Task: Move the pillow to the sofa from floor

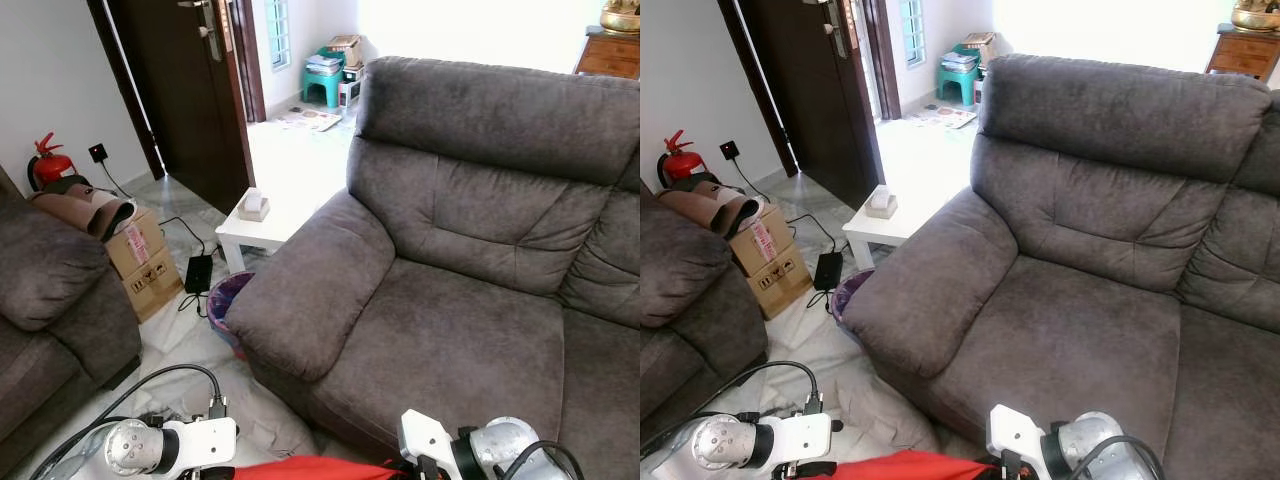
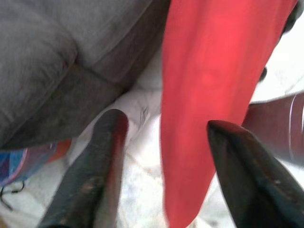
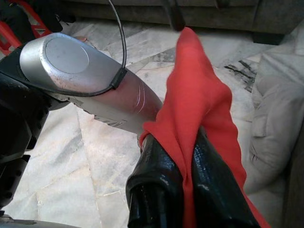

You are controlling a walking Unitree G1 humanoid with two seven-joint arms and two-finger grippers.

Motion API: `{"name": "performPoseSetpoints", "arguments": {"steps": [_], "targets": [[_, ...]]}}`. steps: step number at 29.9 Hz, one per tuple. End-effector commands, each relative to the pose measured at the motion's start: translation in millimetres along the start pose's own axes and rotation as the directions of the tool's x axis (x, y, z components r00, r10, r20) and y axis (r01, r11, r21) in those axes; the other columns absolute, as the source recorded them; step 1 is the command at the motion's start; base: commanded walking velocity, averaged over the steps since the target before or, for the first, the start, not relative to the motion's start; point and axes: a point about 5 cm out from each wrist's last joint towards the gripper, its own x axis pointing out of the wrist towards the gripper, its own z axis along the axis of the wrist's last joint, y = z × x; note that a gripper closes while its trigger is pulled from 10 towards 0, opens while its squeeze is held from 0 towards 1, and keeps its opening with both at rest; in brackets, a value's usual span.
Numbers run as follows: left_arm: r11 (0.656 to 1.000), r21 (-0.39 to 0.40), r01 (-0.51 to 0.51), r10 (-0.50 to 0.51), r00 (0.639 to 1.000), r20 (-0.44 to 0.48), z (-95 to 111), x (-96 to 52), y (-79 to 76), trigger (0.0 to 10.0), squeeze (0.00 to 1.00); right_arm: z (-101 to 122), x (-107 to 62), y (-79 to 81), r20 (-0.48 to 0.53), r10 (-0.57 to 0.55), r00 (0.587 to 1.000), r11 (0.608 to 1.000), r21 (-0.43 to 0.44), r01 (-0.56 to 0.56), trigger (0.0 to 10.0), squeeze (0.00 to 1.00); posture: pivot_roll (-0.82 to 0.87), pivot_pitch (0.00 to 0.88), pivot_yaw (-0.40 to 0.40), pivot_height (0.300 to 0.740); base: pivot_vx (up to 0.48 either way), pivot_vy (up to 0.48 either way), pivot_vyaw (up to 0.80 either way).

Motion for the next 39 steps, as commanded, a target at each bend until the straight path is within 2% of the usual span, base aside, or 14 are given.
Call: {"name": "performPoseSetpoints", "arguments": {"steps": [1,3,7,15,16,17,18,27,37,38,39], "targets": [[1.0,-0.014,0.001,-0.001,1.0,0.008,-3,-0.7,-3.6,10.0,1.0,20,-0.3,-0.1,0.088,0.023,0.996,0.998,-0.066,-0.017,10.0,0.0,0.01,0.016,0.031,0.74,0.0,0.0,0.0],[1.0,0.013,0.026,-0.026,1.0,0.009,-4,1.4,-11.1,10.0,1.0,27,-2.1,2.9,0.137,0.034,0.99,0.998,-0.057,-0.027,10.0,0.0,0.0,0.02,0.031,0.74,0.0,0.0,0.0],[0.999,0.022,0.035,-0.035,0.999,-0.001,-7,3.0,-14.1,10.0,1.0,29,-4.5,4.7,0.134,0.035,0.99,0.998,-0.058,-0.027,10.0,0.0,-0.01,0.02,0.031,0.74,0.0,0.0,0.0],[1.0,-0.024,0.013,-0.014,0.999,-0.042,-17,8.8,-21.0,10.0,1.0,37,-14.9,10.1,0.15,0.04,0.988,0.998,-0.063,-0.031,10.0,0.0,-0.02,0.02,0.018,0.74,0.0,0.0,0.0],[0.999,-0.034,0.013,-0.014,0.999,-0.043,-18,9.5,-22.5,10.0,0.84,37,-15.5,10.5,0.151,0.041,0.988,0.998,-0.063,-0.032,10.0,0.0,-0.03,0.019,0.015,0.74,0.0,0.0,0.0],[0.999,-0.047,0.015,-0.016,0.999,-0.042,-19,10.2,-24.7,10.0,0.16,37,-16.2,10.6,0.151,0.039,0.988,0.998,-0.061,-0.03,10.0,0.0,-0.03,0.018,0.014,0.74,0.0,0.0,0.0],[0.998,-0.055,0.016,-0.018,0.999,-0.046,-20,11.1,-27.3,10.0,0.0,37,-17.1,10.7,0.15,0.037,0.988,0.998,-0.059,-0.028,10.0,0.0,-0.03,0.019,0.012,0.74,0.0,0.0,0.0],[0.995,-0.098,0.019,-0.027,0.996,-0.086,-31,14.0,-46.2,10.0,0.0,39,-25.9,14.6,0.142,0.046,0.989,0.998,-0.046,-0.039,10.0,0.0,-0.04,0.026,-0.006,0.74,0.0,0.0,0.0],[0.995,-0.101,0.002,-0.011,0.996,-0.083,-30,16.4,-46.5,9.9,0.0,41,-30.9,14.5,0.143,0.043,0.989,0.998,-0.041,-0.038,10.0,0.0,-0.05,0.025,-0.016,0.74,0.0,0.0,0.0],[0.995,-0.1,0.003,-0.011,0.996,-0.084,-30,16.4,-46.4,9.0,0.0,41,-30.9,14.5,0.143,0.043,0.989,0.998,-0.041,-0.038,10.0,0.0,-0.05,0.024,-0.016,0.74,0.0,0.0,0.0],[0.995,-0.1,0.005,-0.014,0.996,-0.084,-30,16.3,-46.6,3.1,0.0,42,-30.8,14.3,0.143,0.043,0.989,0.998,-0.042,-0.037,10.0,0.0,-0.05,0.023,-0.014,0.74,0.0,0.0,0.0]]}}
